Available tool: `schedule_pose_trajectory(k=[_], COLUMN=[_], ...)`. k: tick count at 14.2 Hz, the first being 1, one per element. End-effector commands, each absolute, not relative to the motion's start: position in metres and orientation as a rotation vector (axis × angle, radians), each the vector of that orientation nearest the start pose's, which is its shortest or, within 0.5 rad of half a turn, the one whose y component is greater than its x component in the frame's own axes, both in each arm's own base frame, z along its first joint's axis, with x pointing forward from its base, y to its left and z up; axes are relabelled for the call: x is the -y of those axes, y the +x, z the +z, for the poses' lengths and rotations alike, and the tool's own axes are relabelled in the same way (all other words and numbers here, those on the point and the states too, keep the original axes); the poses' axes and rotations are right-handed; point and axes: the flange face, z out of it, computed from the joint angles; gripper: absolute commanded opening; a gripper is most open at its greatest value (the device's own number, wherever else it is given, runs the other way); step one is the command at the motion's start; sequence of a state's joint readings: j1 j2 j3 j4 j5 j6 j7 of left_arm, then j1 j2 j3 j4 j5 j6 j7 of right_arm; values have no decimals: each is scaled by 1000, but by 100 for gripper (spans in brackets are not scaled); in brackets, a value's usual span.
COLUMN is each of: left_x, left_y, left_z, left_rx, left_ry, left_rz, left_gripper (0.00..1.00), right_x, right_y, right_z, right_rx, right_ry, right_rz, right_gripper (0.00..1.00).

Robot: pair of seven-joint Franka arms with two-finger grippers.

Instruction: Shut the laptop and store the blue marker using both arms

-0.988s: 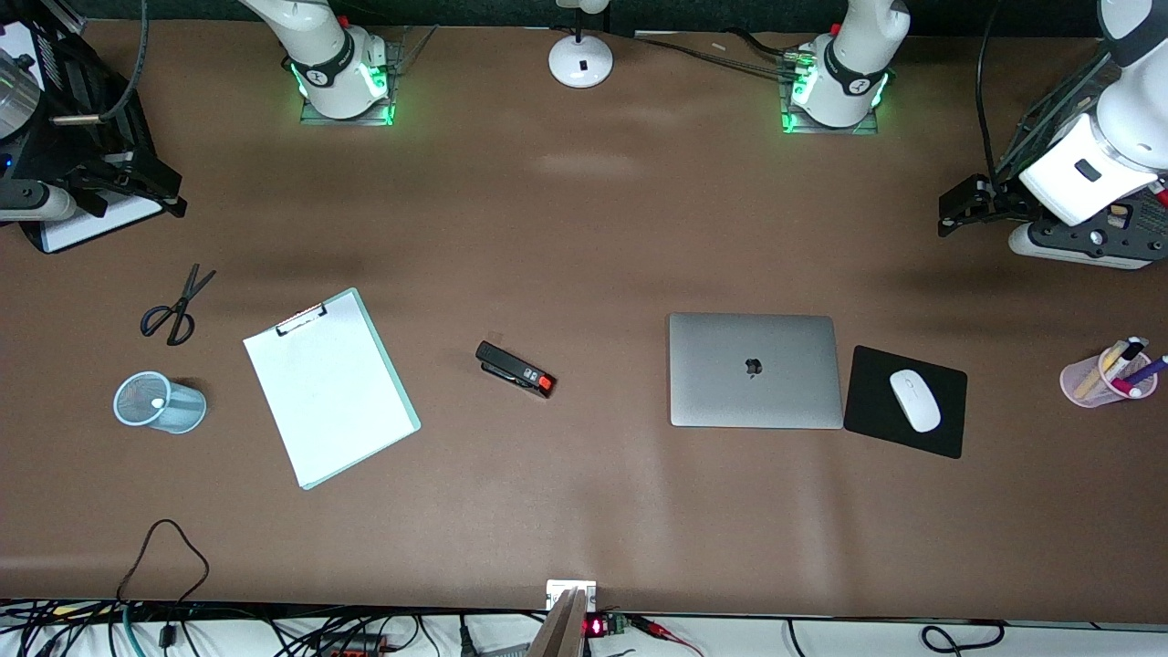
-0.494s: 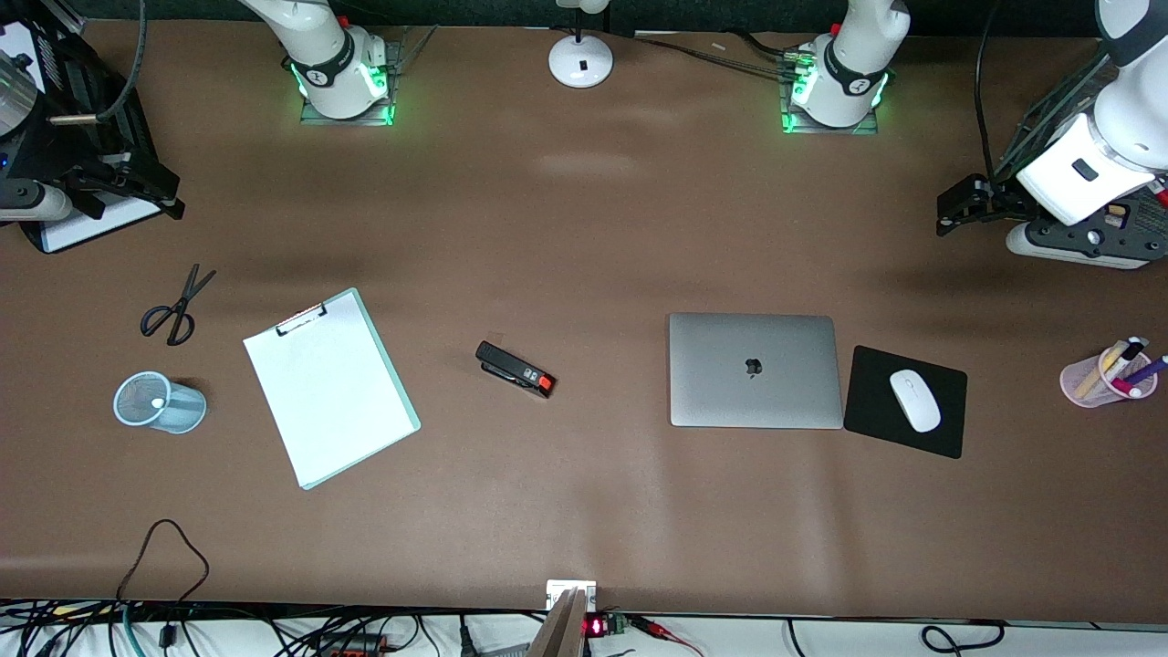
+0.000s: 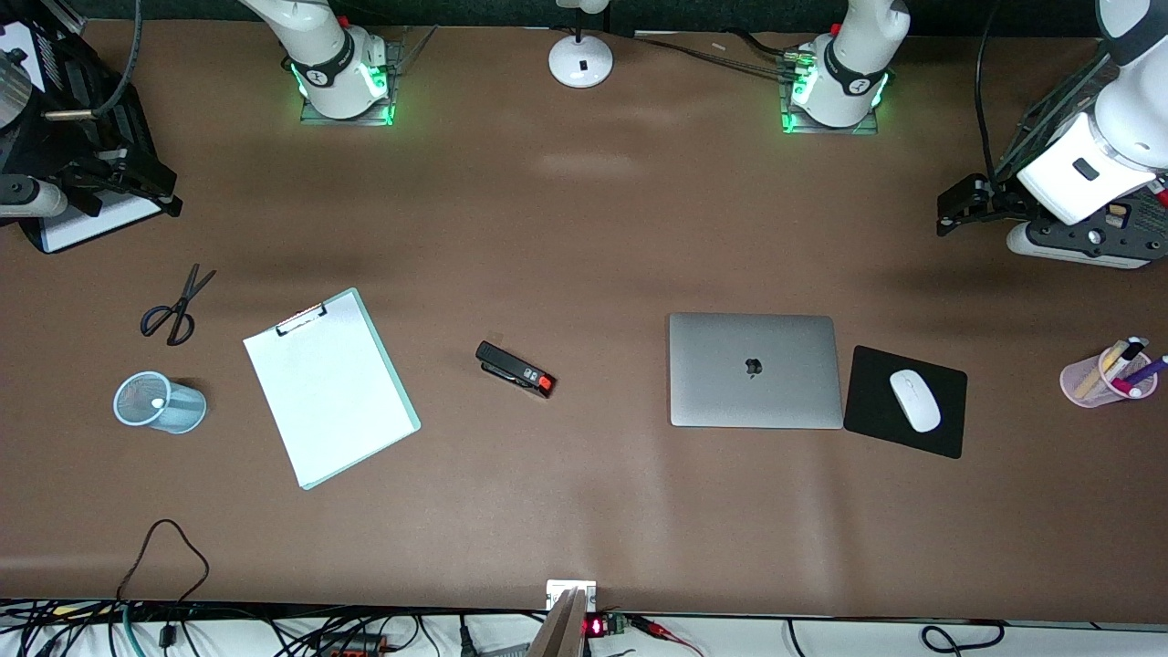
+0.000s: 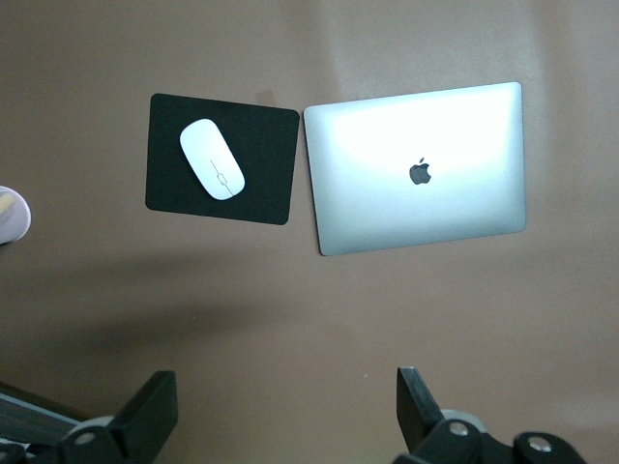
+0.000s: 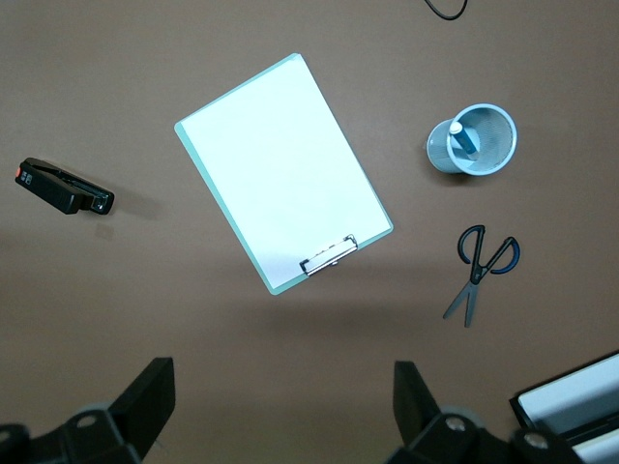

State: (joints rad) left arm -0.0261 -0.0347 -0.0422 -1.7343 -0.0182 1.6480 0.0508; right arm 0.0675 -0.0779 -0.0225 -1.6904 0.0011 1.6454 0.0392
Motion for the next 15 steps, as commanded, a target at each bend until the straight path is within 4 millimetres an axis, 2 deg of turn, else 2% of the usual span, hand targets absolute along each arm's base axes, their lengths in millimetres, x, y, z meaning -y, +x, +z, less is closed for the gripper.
schedule_pose_trajectory(k=[1, 8, 15], left_x=[41, 41, 41], left_y=[542, 541, 541], left_z=[580, 578, 579], left_rx=[-178, -185, -183], left_ry=[-3165, -3166, -3160], left_rz=[83, 108, 105], left_gripper=[100, 100, 100], right_x=[-23, -22, -23], right_y=[537, 541, 542], right_z=[616, 606, 605], right_rx=[6, 44, 46], right_ry=[-3124, -3123, -3123], right_rz=[-30, 1, 3], right_gripper=[100, 100, 100])
